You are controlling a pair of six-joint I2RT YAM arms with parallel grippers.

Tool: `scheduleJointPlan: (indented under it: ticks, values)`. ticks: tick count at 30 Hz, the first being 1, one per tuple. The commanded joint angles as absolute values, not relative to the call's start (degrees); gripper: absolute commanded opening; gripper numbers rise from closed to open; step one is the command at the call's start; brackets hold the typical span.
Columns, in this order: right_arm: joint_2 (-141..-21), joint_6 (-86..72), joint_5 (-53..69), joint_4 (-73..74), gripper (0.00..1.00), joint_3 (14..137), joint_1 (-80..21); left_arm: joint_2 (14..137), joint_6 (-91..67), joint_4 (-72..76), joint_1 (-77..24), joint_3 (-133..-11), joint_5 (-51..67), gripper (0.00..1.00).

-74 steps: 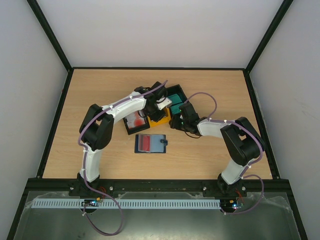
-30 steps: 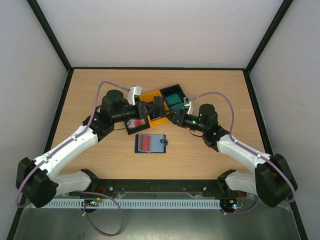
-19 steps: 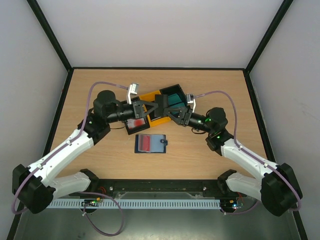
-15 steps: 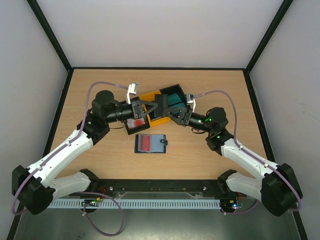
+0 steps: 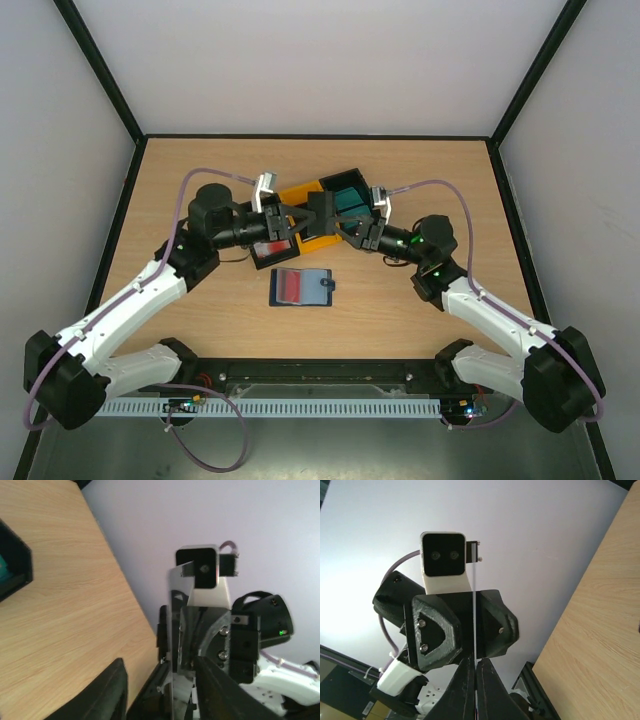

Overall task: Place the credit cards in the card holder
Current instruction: Pick up the credit card from the storage box, then insert the credit card into the card holder.

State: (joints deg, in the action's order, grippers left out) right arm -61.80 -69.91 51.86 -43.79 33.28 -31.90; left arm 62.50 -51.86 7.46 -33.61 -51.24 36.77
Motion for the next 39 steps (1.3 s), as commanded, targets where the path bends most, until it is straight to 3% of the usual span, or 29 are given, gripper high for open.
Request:
scheduleJointPlan:
  ticks: [1, 5, 12, 15, 19, 27, 39]
  values:
    - [-60.1, -66.3, 49.5, -38.8, 0.02, 34.3, -32.1, 60.9, -47.2, 0.2, -33.0, -50.8, 30.7, 0.49]
    - [-59.6, -60.1, 44.5, -28.8, 0.02, 34.1, -32.1, 60.1, -43.4, -6.9, -32.8, -49.5, 22.0, 0.73]
    - [-63.6, -56.8, 35.2, -18.7, 0.02, 32.0, -34.4, 57.5, -41.2, -10.8, -32.9, -40.8, 14.8, 0.78]
    - [-66.9, -57.2, 31.0, -16.9, 0.02, 31.0, -37.4, 58.0, -42.3, -8.8, -33.6, -35.7, 15.2, 0.73]
    - [-71.5, -58.1, 26.6, -17.6, 0.02, 29.1, -41.5, 60.7, -44.2, -5.4, -36.8, -29.7, 10.9, 0.58]
    - [-80.9, -61.1, 25.5, -25.4, 0.02, 26.8, -46.5, 69.4, -44.0, -3.4, -42.0, -28.7, 1.7, 0.33]
    - [-89.0, -62.1, 25.5, -33.1, 0.02, 26.2, -48.7, 76.2, -43.8, -2.5, -43.1, -27.5, -1.3, 0.21]
